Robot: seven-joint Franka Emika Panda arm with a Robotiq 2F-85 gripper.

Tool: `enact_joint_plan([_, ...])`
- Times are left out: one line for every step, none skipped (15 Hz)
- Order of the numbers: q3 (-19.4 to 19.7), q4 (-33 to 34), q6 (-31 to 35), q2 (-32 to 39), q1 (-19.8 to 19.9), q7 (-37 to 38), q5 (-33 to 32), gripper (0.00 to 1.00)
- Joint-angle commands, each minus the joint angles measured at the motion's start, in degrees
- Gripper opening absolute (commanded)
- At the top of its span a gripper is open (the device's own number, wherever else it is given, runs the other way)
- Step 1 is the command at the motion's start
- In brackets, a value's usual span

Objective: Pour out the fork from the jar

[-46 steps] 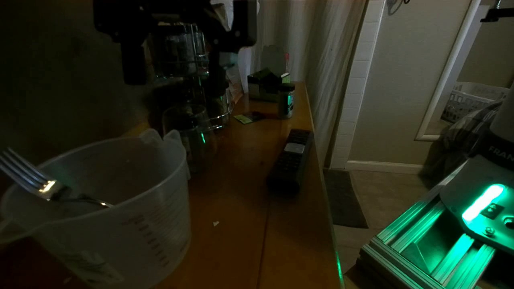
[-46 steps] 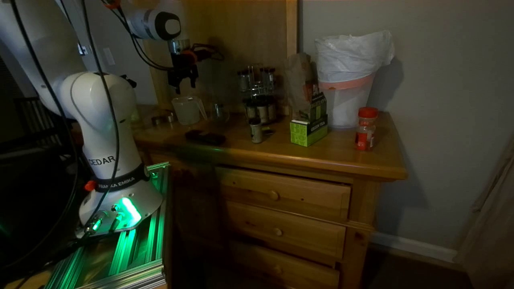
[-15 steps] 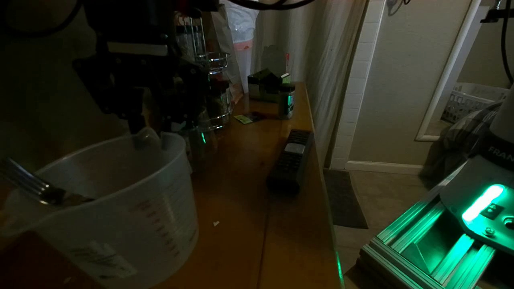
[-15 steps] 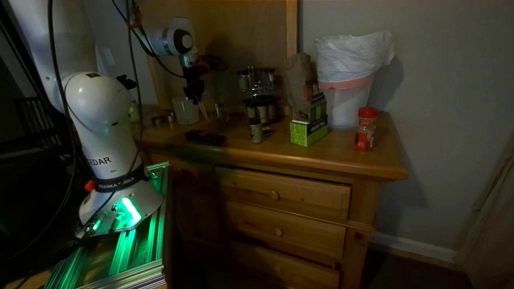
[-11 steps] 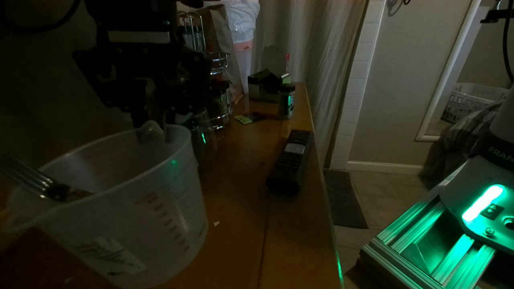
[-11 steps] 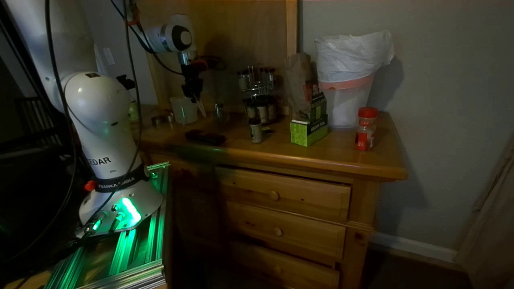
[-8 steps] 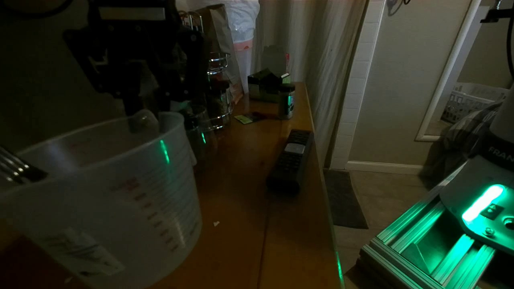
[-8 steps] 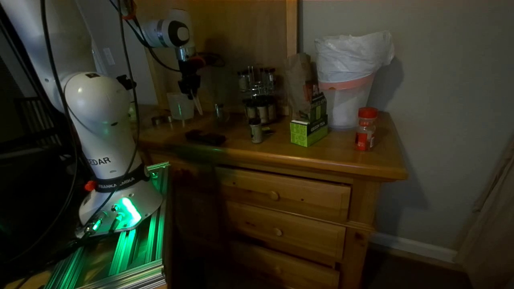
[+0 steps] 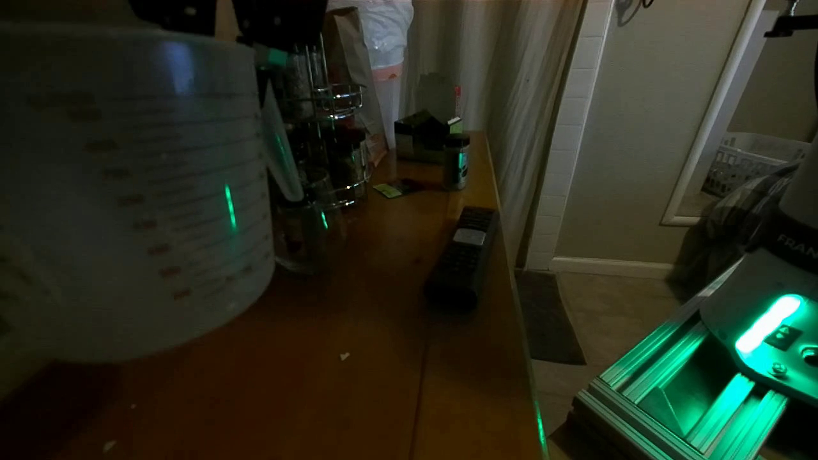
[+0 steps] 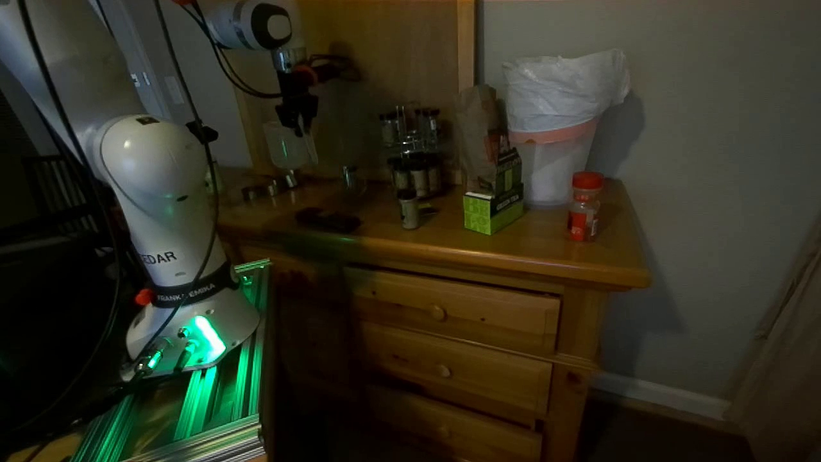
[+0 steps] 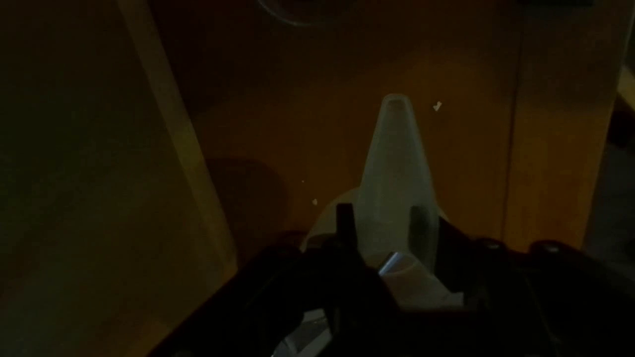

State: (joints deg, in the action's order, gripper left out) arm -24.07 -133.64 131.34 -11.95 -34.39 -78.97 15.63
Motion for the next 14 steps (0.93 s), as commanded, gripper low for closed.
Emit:
enact_joint_plan([1.4, -5.1, -1.7, -11.7, -0.9, 5.7, 1.4, 0.1])
enact_joint_plan([1.6, -5.6, -3.5, -14.0, -1.3, 7.8, 0.6, 0.1])
enact_joint_plan([1.7, -5.9, -5.6, -16.3, -1.5, 10.2, -0.7, 0.1])
enact_joint_plan([1.7, -6.1, -7.8, -18.5, -1.6, 12.8, -1.9, 0.1])
enact_joint_plan([1.4, -5.8, -11.2, -20.6, -1.3, 15.9, -3.8, 0.1])
enact_joint_plan([0.9, -5.5, -15.2, -22.5, -0.8, 19.5, -6.4, 0.1])
enact_joint_plan([0.9, -5.0, -18.7, -23.9, -0.7, 22.0, -8.3, 0.1])
enact_joint_plan([0.8, -4.1, -22.8, -24.4, -0.8, 23.8, -10.6, 0.1])
enact_joint_plan([0.7, -3.3, -26.6, -24.7, -0.7, 25.4, -12.8, 0.1])
enact_joint_plan([0.5, -2.8, -29.5, -24.8, -0.4, 26.9, -15.0, 0.1])
enact_joint_plan([0.1, -2.0, -32.6, -24.2, -0.3, 28.3, -16.9, 0.1])
enact_joint_plan([-0.2, -1.1, -35.4, -23.4, -0.2, 29.7, -18.8, 0.1])
enact_joint_plan([-0.6, -0.3, -37.5, -22.1, 0.1, 30.9, -20.9, 0.1])
enact_joint_plan([-1.1, 0.7, -39.7, -20.5, 0.3, 32.0, -22.9, 0.1])
